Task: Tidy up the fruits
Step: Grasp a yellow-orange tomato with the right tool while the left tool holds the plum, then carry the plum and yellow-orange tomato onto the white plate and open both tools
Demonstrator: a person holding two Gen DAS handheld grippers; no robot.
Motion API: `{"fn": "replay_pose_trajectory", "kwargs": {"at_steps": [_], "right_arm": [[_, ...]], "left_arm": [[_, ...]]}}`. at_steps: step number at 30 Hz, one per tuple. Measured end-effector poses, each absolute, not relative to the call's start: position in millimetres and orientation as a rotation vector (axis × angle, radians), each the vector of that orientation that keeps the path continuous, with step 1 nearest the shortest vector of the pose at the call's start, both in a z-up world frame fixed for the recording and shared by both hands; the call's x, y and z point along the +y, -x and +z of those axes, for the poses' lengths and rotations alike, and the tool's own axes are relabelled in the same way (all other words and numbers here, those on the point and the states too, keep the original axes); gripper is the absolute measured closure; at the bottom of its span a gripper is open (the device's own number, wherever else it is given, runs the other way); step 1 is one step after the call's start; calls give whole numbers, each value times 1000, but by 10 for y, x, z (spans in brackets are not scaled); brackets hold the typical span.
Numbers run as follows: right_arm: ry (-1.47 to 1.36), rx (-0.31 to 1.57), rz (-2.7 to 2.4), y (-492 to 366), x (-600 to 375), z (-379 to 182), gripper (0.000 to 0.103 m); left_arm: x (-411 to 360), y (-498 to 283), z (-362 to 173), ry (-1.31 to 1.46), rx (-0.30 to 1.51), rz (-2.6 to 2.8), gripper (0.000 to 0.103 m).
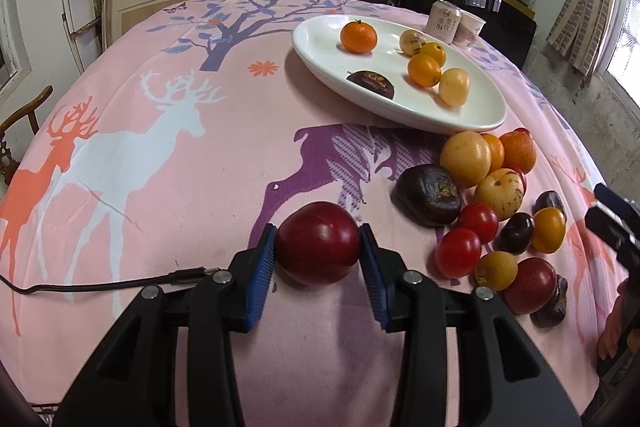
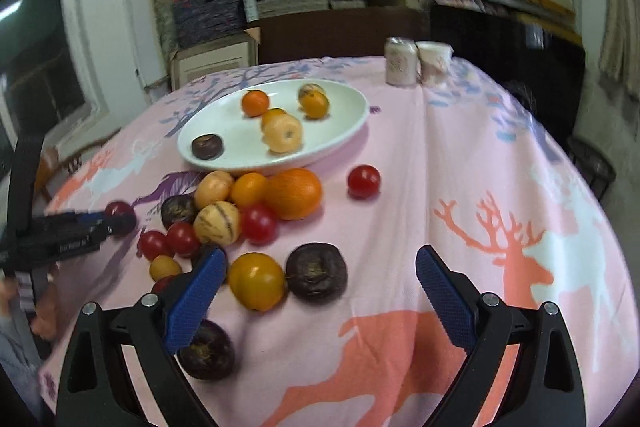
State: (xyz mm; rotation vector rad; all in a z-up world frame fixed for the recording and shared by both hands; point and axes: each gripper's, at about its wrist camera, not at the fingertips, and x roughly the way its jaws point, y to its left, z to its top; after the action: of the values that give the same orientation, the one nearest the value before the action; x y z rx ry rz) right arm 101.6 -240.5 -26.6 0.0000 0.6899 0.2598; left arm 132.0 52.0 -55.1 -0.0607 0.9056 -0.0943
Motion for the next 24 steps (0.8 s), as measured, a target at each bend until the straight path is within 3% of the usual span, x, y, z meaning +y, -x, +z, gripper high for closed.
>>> {"fn": "replay_pose_trajectory", "kwargs": {"at_steps": [1,3,6,24], "right_arm": [[28,682,262,-986,-2348,-251,13],[33,699,300,-968,-2276,-249,43],[-5,779,353,-1069,-2260,-316,63],[76,881,406,-1133,-1972,-455,65]], "left_arm": [[514,-1323,-551,57,906,-93,62],[509,-1326,-554,53,906,-91,62],[516,-1340,-571,53,917,-82,62],[507,-1347,-582,49,921,-83,62]]}}
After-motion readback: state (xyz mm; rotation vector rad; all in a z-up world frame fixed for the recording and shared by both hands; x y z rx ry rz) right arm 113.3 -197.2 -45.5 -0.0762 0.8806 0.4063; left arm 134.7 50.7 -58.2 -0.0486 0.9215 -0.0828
